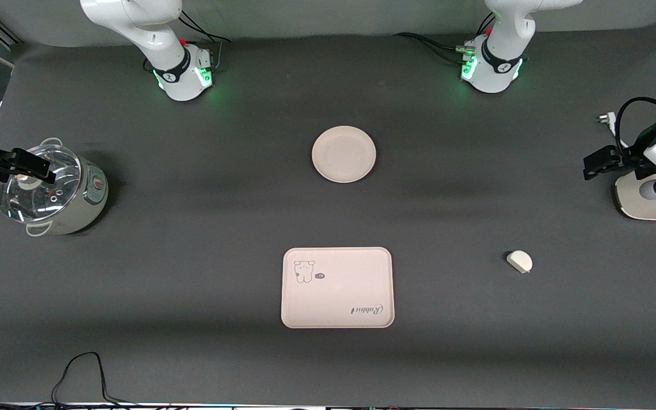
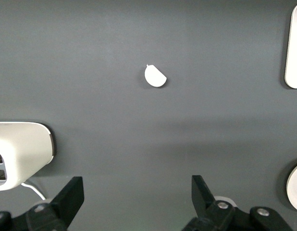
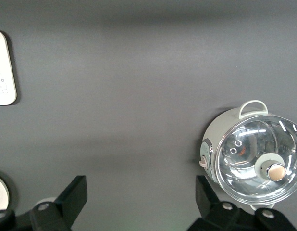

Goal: Place bun in plate and plate on tray

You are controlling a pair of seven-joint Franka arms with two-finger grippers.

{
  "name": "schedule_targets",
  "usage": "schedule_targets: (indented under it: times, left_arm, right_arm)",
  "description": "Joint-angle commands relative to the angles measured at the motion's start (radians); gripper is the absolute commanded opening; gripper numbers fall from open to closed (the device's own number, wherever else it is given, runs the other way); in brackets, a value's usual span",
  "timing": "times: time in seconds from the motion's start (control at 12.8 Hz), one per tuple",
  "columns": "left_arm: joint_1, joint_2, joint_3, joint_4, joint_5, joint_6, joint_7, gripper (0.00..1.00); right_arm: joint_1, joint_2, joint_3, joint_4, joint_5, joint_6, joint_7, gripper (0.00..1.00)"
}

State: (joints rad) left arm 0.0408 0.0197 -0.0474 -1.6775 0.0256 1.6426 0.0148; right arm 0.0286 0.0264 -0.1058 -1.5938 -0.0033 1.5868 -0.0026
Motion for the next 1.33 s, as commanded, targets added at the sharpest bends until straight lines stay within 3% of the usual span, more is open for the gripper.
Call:
schedule_targets:
  times: [0.0, 0.39, 0.55, 0.94, 1.25]
  left_arm:
    - [0.002, 0.011, -0.003, 0.022, -0.001, 0.000, 0.004, 1.00]
    - [-0.010, 0.048, -0.003, 0.016, 0.014, -0.013, 0.004, 1.00]
    - [-0.015, 0.135, -0.003, 0.022, 0.011, 0.035, 0.002, 1.00]
    - [-0.009, 0.412, -0.003, 0.012, 0.010, 0.374, -0.019, 1.00]
    - [-0.018, 0.568, -0.003, -0.034, 0.005, 0.627, -0.053, 0.99]
  right_arm:
    - [-0.001, -0.023, 0.003, -0.017, -0.011, -0.007, 0.000, 1.00]
    - [-0.001, -0.025, 0.003, -0.020, -0.011, -0.007, 0.000, 1.00]
    - [-0.001, -0.025, 0.003, -0.026, -0.011, -0.007, 0.000, 1.00]
    - [-0.001, -0.025, 0.005, -0.025, -0.011, -0.007, 0.000, 1.00]
    - [0.001, -0.028, 0.005, -0.026, -0.011, -0.007, 0.001, 1.00]
